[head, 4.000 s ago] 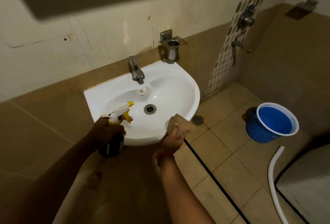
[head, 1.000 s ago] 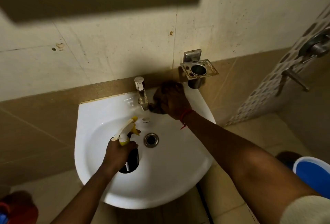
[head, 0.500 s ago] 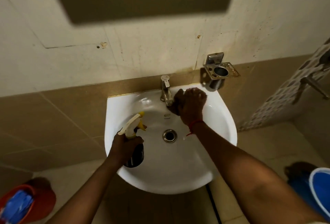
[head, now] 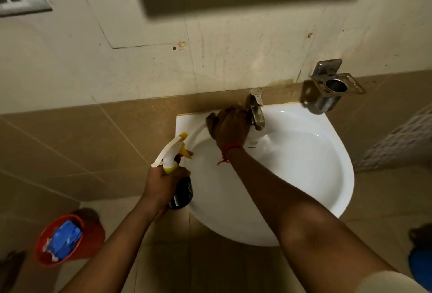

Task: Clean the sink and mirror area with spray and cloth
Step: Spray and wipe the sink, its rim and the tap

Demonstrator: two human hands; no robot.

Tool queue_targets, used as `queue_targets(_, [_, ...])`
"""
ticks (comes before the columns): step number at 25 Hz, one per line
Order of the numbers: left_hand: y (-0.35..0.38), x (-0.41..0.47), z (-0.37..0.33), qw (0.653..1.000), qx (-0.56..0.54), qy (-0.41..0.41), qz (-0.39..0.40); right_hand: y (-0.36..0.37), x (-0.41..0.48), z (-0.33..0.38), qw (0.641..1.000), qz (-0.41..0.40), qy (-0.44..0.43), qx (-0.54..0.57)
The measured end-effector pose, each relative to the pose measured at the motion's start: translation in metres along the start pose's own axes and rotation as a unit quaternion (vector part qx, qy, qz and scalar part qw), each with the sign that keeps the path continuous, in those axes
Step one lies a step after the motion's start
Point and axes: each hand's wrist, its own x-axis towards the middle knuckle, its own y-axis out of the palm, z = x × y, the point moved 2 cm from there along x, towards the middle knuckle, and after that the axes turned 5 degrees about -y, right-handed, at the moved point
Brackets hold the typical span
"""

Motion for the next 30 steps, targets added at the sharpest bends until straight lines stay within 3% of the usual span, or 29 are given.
queue_targets(1, [-0.001,-0.004,0.001,1.000,-0.009,-0.004,0.005,-0.005,-0.002,0.012,1.000,-0.006,0.016,0.002])
queue_targets(2, [-0.002,-0.005,0.004,1.000,-0.013,-0.003,0.006,-0.009,-0.005,0.024,0.999,0.008,-0.028,0.024])
queue_targets(4, [-0.007,-0.007,0.009,1.000,-0.009,-0.006,-0.005,-0.014,-0.033,0.049,0.961,0.045,-0.261,0.076])
queue_targets(6, [-0.009,-0.009,0.010,1.000,-0.002,0.001,-0.008,-0.022,-0.067,0.059,0.901,0.117,-0.392,0.141])
queue_targets(8, [-0.004,-0.014,0.006,1.000,0.006,0.007,0.003,-0.022,-0.102,0.050,0.867,0.245,-0.324,0.289])
queue_targets(9, [-0.001,-0.018,0.000,1.000,0.012,0.010,0.011,-0.024,-0.127,0.040,0.849,0.317,-0.233,0.354])
queue_targets(10, [0.003,-0.022,-0.007,0.999,0.018,0.019,0.022,-0.023,-0.153,0.026,0.851,0.356,-0.183,0.340])
queue_targets(12, [0.015,-0.027,-0.023,0.999,0.018,0.028,0.041,-0.036,-0.172,-0.013,0.842,0.395,-0.194,0.313])
queue_targets(16, [0.053,-0.031,-0.038,0.996,0.026,0.023,0.078,-0.099,-0.174,-0.121,0.797,0.525,-0.297,0.010])
queue_targets(19, [0.081,-0.035,-0.037,0.994,0.036,0.016,0.102,-0.118,-0.120,-0.212,0.815,0.454,-0.256,-0.253])
queue_targets(21, [0.096,-0.035,-0.030,0.993,0.037,0.017,0.113,-0.119,-0.077,-0.242,0.843,0.367,-0.205,-0.336])
queue_targets(24, [0.101,-0.032,-0.021,0.993,0.029,0.013,0.111,-0.105,-0.076,-0.216,0.876,0.346,-0.152,-0.299])
queue_targets(26, [0.094,-0.026,-0.016,0.994,0.023,0.007,0.105,-0.087,-0.123,-0.165,0.882,0.382,-0.175,-0.213])
queue_targets(30, [0.077,-0.031,-0.035,0.997,0.022,0.023,0.073,-0.107,-0.187,-0.077,0.843,0.506,-0.174,0.049])
